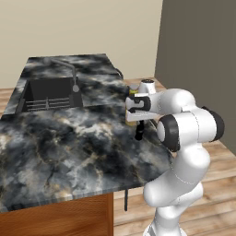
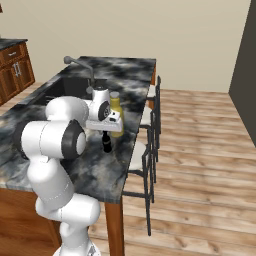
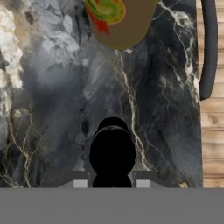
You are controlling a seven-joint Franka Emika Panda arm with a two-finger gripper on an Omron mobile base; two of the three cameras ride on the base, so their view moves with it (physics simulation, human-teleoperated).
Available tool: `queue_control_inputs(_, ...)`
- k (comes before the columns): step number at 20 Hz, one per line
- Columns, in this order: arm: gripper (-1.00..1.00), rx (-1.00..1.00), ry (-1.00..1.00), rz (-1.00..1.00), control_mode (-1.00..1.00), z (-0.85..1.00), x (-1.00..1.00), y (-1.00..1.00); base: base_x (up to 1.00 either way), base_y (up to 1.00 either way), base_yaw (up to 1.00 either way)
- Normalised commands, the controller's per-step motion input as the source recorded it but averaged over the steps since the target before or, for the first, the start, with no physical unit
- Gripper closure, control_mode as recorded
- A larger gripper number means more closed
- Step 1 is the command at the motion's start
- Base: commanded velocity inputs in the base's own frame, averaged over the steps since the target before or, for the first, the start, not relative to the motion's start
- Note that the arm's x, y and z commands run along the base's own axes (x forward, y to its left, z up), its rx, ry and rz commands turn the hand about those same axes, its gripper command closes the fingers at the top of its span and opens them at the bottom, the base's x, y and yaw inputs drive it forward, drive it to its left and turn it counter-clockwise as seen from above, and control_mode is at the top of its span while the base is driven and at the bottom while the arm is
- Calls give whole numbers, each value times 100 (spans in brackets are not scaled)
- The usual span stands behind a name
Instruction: Move the drinks to the dining counter.
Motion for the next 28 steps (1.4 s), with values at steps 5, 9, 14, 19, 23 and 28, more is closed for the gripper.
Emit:
queue_control_inputs(5,100,0,0,0,-100,-15,0,0,0,0,0)
queue_control_inputs(9,100,0,0,0,-100,-1,0,0,0,0,0)
queue_control_inputs(14,-100,0,0,0,-100,0,0,0,0,0,0)
queue_control_inputs(19,-100,0,0,0,-100,0,0,0,0,0,0)
queue_control_inputs(23,-100,0,0,0,-100,1,0,0,0,0,0)
queue_control_inputs(28,-100,0,0,0,-100,18,0,0,0,0,0)
